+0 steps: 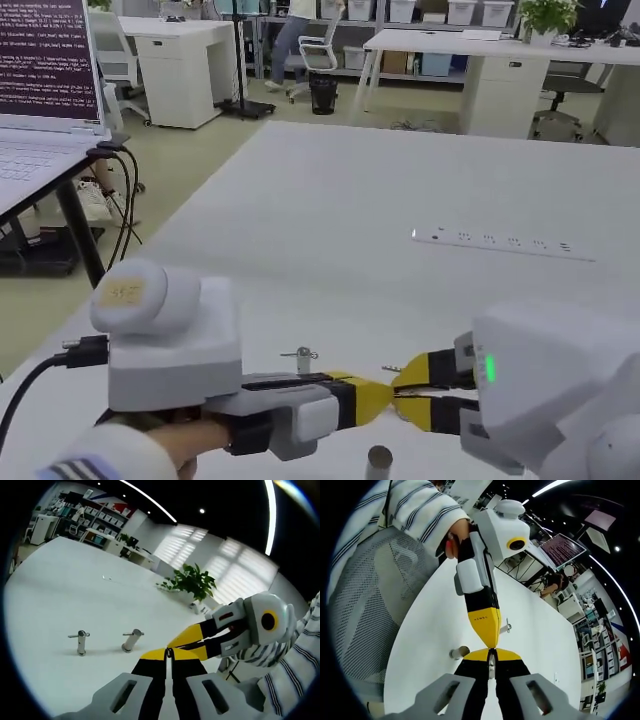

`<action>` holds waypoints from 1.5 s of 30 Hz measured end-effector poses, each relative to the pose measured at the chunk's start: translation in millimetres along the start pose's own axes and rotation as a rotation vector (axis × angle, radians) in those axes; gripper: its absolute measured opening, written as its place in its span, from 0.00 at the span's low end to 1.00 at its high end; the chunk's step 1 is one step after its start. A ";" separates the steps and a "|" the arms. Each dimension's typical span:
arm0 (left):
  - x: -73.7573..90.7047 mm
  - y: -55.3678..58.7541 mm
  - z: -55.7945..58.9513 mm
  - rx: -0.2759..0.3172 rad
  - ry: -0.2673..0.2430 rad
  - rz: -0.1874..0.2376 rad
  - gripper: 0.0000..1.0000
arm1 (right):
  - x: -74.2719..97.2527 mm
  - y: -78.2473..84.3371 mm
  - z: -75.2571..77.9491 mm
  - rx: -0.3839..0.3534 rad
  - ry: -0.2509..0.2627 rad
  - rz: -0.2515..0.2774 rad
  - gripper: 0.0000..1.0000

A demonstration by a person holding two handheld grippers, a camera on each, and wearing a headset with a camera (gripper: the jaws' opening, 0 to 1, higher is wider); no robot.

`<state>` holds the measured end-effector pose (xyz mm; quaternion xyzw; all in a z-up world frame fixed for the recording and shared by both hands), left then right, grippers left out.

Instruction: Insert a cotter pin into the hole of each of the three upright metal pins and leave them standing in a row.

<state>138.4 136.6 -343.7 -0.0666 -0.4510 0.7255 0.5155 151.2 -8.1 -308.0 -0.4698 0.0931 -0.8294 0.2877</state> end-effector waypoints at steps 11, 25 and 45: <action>2.7 2.6 1.3 -0.021 0.020 -0.007 0.00 | -2.9 2.9 -0.4 -0.049 -0.014 0.031 0.10; 9.3 1.2 9.2 -0.250 0.034 -0.040 0.00 | -7.3 24.2 -3.1 -0.302 -0.160 0.097 0.17; 10.4 8.0 12.7 -0.355 0.074 -0.132 0.00 | -9.4 29.5 -16.1 -0.367 -0.280 0.142 0.01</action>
Point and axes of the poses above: the centre of the closed fingertips' face, and the gripper's own axes: x roughly backward along the fingers, z roughly to its right, y roughly out of its underside, the point moved 10 cm from there along x, roughly backward along the fingers, and after that the axes turned 7 degrees about -z, right-handed, at the moved point
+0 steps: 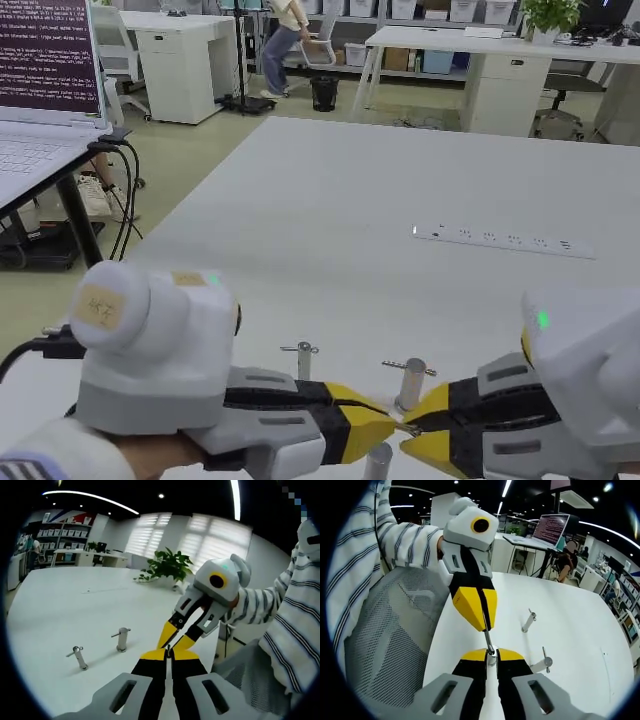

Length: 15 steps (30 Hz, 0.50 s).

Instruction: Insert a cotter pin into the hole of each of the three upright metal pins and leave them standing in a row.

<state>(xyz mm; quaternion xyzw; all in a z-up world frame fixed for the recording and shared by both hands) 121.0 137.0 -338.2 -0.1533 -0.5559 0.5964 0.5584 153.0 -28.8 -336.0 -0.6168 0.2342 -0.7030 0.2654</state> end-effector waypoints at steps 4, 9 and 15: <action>-0.3 2.0 1.5 -0.041 0.006 -0.030 0.00 | -1.3 0.1 -3.5 -0.004 -0.029 0.007 0.00; -1.8 4.9 3.2 -0.083 0.012 -0.067 0.00 | -2.0 -0.9 -6.9 -0.016 -0.065 0.019 0.00; -2.5 8.9 6.0 -0.149 0.028 -0.085 0.00 | -3.6 -0.1 -10.6 -0.001 -0.102 -0.010 0.00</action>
Point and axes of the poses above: the centre of the closed fingertips' face, and the gripper's own axes: x roughly backward along the fingers, z roughly to its right, y roughly out of its underside, the point moved 10 cm from there along x, roughly backward along the fingers, and after that the axes turned 7 degrees about -z, right-handed, at the moved point
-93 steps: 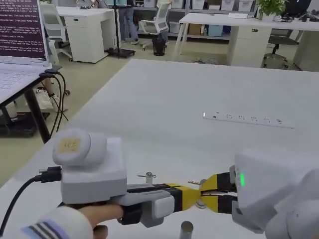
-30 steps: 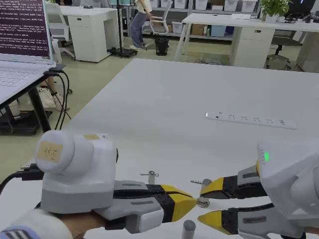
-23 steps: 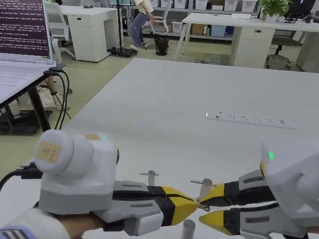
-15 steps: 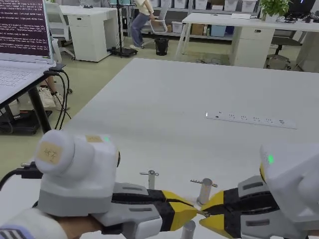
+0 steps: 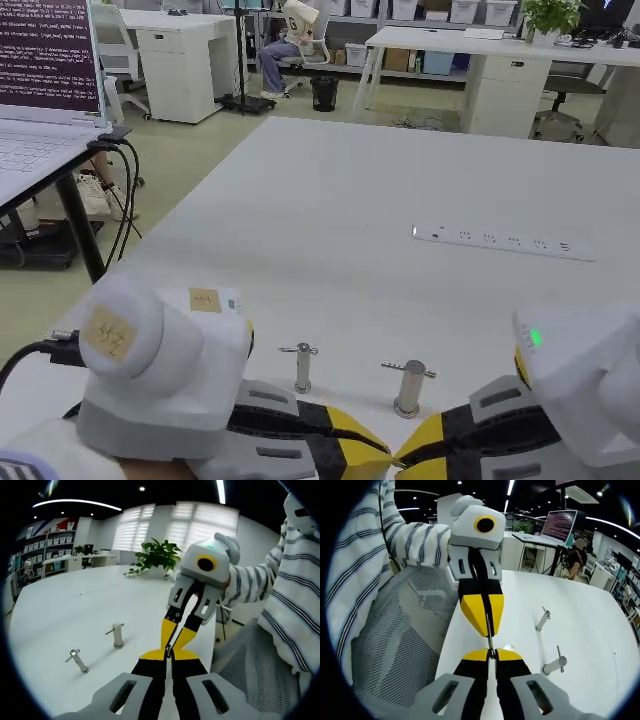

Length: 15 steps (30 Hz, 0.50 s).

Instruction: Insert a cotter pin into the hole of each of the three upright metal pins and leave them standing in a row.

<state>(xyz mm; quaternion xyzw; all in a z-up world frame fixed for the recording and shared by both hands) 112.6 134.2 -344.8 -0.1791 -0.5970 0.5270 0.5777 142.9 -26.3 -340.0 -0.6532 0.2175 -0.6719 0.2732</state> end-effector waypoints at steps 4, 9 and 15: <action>-1.0 2.8 1.3 -0.027 0.008 -0.032 0.00 | 0.0 0.9 -2.0 0.003 -0.015 -0.010 0.00; -4.4 6.4 2.7 -0.071 0.014 -0.066 0.00 | 1.1 3.1 -2.6 0.001 -0.030 -0.022 0.00; -8.0 5.9 0.9 -0.104 -0.004 -0.073 0.01 | 1.9 4.0 -4.5 0.018 -0.030 -0.056 0.00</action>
Point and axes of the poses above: the centre of the closed fingertips' face, and the gripper's own axes: x roughly backward along the fingers, z roughly to its right, y roughly out of its underside, the point moved 10 cm from there along x, roughly backward along the fingers, and after that the axes turned 7 degrees about -z, right-handed, at the moved point
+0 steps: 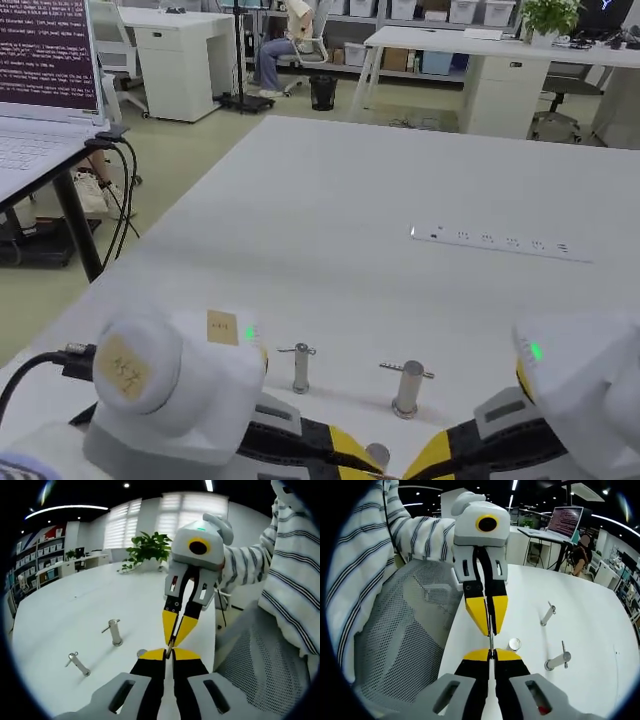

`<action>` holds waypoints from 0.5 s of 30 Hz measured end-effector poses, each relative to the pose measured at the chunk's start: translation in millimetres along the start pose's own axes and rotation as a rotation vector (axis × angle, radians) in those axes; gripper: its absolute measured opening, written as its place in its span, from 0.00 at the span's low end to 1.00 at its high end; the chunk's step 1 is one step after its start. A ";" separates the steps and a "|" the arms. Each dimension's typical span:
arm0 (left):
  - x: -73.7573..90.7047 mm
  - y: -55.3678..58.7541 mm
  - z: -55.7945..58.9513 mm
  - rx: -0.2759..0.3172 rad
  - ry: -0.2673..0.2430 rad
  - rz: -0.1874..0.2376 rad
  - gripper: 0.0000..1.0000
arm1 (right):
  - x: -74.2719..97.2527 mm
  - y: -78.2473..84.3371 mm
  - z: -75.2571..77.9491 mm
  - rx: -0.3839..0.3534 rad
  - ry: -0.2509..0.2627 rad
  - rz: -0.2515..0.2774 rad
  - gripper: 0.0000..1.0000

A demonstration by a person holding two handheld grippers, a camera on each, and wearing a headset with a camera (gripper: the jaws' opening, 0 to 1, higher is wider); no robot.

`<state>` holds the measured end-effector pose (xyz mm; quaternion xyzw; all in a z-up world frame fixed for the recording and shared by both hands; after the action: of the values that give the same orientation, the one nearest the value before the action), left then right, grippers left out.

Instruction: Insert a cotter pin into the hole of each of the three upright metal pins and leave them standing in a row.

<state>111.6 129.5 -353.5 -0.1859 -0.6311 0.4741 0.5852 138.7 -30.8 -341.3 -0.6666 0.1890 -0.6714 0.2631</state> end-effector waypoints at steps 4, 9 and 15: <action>-2.4 2.9 -3.5 -0.074 -0.047 -0.052 0.01 | 1.0 2.3 0.9 -0.023 0.016 -0.025 0.00; -1.2 5.8 -13.2 -0.038 -0.118 -0.054 0.25 | 1.2 11.8 1.9 -0.048 0.052 -0.074 0.00; -1.5 7.4 -20.1 -0.014 -0.135 -0.062 0.24 | -0.9 20.4 3.9 -0.082 0.079 -0.124 0.00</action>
<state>128.0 139.5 -363.1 -0.1380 -0.6779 0.4627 0.5544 144.6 -46.0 -354.3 -0.6602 0.1848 -0.7038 0.1859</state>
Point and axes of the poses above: the centre of the closed fingertips' face, and the gripper's own axes: x roughly backward along the fingers, z roughly to its right, y roughly out of its underside, the point moved 10 cm from there along x, roughly backward along the fingers, and after that the axes turned 7 degrees about -z, right-handed, at the moved point
